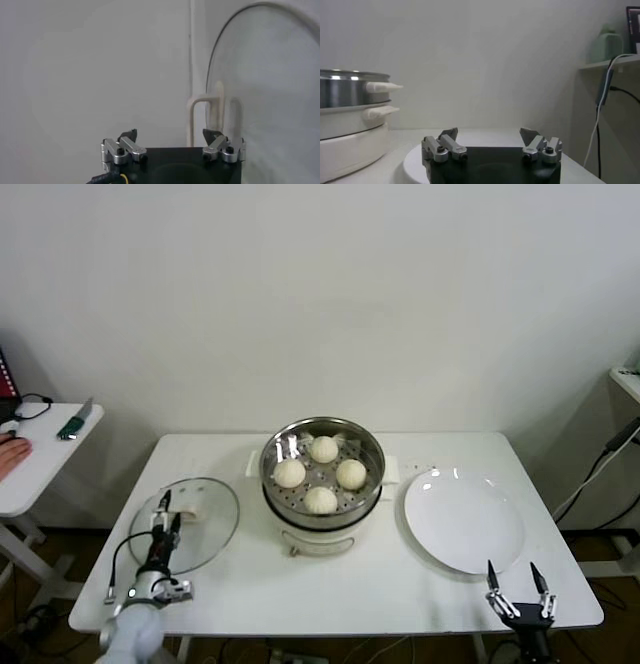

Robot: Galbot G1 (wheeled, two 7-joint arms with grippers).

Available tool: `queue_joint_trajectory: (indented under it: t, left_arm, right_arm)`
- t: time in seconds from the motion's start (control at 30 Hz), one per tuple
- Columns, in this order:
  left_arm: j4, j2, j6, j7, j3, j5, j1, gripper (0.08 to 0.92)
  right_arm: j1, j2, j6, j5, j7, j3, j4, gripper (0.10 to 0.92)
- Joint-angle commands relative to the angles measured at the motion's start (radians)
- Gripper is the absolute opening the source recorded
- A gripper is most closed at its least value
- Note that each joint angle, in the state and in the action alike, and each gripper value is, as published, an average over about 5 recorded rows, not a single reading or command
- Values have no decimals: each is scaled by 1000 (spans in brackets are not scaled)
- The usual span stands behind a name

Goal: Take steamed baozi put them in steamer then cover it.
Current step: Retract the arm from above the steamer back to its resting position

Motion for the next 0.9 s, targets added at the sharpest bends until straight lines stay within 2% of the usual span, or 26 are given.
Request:
queue_joint_trajectory:
  t: [0.03, 0.23, 0.67, 0.9]
  left_arm:
    - [68, -1, 19, 2, 12, 3, -60, 823]
    - [67, -1, 13, 3, 13, 4, -56, 796]
    - [37, 2, 11, 0, 11, 1, -33, 428]
    - [-39, 26, 36, 10, 22, -34, -8, 229]
  right_arm:
    - [0, 8, 4, -2, 4, 3, 4, 823]
    - [3, 16, 3, -5, 4, 1, 2, 823]
    - [8, 11, -11, -4, 4, 15, 23, 823]
    - [9, 7, -26, -5, 3, 28, 47, 823]
